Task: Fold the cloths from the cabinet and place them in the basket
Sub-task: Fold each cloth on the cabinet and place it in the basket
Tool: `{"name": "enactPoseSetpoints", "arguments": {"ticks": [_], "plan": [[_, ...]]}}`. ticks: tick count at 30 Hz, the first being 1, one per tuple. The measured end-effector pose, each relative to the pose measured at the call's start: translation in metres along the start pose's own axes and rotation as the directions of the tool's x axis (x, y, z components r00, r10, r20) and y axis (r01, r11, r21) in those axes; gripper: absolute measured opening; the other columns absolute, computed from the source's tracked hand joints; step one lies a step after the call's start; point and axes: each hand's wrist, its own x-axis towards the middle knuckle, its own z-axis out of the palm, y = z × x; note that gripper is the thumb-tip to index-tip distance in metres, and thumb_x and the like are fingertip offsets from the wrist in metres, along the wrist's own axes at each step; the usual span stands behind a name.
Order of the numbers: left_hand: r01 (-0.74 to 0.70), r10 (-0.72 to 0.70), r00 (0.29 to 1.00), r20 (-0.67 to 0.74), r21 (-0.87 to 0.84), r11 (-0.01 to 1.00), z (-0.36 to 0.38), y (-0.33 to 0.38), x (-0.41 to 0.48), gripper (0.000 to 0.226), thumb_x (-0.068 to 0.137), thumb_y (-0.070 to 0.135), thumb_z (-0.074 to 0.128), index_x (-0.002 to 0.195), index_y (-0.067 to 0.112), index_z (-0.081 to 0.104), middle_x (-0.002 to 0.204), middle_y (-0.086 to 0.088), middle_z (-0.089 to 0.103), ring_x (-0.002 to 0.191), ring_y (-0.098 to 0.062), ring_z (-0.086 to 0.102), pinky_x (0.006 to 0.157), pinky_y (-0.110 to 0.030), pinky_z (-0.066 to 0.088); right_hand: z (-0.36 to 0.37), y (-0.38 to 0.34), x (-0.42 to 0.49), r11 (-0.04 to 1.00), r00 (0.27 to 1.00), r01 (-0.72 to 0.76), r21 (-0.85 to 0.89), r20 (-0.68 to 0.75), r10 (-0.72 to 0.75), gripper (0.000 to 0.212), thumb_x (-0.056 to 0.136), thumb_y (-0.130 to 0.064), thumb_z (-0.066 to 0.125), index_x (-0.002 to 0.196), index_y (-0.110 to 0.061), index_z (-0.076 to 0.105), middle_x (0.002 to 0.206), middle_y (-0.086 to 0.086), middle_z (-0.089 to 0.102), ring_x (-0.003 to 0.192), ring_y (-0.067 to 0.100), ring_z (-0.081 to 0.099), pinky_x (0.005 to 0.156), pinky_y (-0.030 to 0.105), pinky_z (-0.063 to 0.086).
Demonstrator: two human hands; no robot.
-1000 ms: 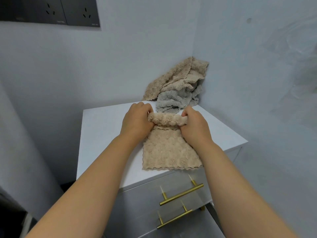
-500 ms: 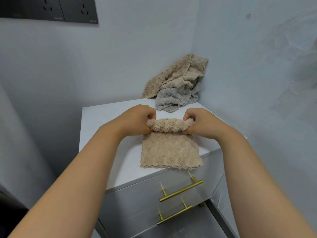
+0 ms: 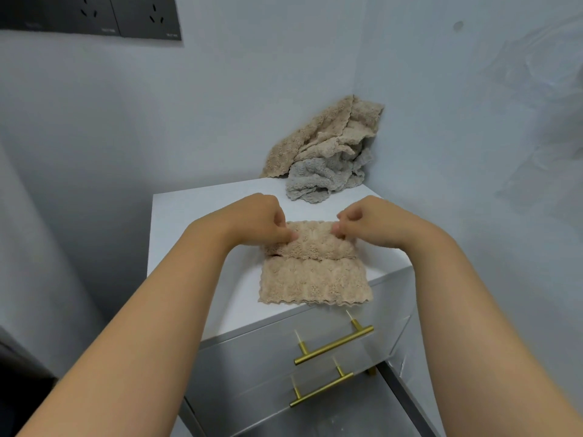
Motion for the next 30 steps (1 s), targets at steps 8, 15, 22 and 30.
{"name": "enactPoseSetpoints", "arguments": {"ticks": [8,15,22,30], "plan": [[0.018,-0.017,1.000,0.016,-0.050,0.999,0.005,0.000,0.003,0.027,0.082,0.042,0.069,0.082,0.018,0.055,0.078,0.007,0.056,0.069,-0.009,0.048,0.061,-0.023,0.038,0.011,0.005,0.009,0.995,1.000,0.005,-0.097,-0.021,-0.007,0.010,0.082,-0.018,0.071,0.088,-0.009,0.068,0.080,-0.009,0.059,0.077,0.006,0.053,0.062,0.019,0.039],[0.078,-0.076,0.997,0.031,-0.056,0.995,0.007,-0.005,0.002,0.060,0.077,0.054,0.068,0.125,0.022,0.051,0.102,0.008,0.047,0.102,-0.016,0.050,0.080,-0.027,0.037,0.004,0.002,0.005,0.966,0.975,0.057,-0.250,0.220,-0.001,0.051,0.087,-0.034,0.066,0.133,-0.019,0.051,0.129,-0.002,0.056,0.114,0.016,0.052,0.099,0.032,0.041],[0.065,-0.063,0.997,0.035,-0.034,0.997,0.008,-0.001,-0.001,0.051,0.080,0.056,0.064,0.073,0.010,0.042,0.068,0.002,0.040,0.059,-0.012,0.036,0.054,-0.028,0.024,0.005,0.002,0.005,0.985,0.986,0.023,-0.170,0.168,0.006,0.056,0.074,-0.035,0.078,0.124,-0.019,0.057,0.117,-0.005,0.060,0.103,0.015,0.055,0.090,0.029,0.043],[0.026,0.000,0.990,0.143,-0.181,0.983,0.002,-0.006,-0.009,0.048,0.067,0.051,0.078,0.101,0.025,0.057,0.098,0.013,0.059,0.092,-0.008,0.055,0.077,-0.027,0.043,0.007,0.000,0.006,0.979,0.987,0.020,-0.205,0.162,0.014,0.045,0.076,-0.025,0.078,0.114,-0.013,0.058,0.109,-0.003,0.061,0.103,0.020,0.056,0.090,0.034,0.045]]}}
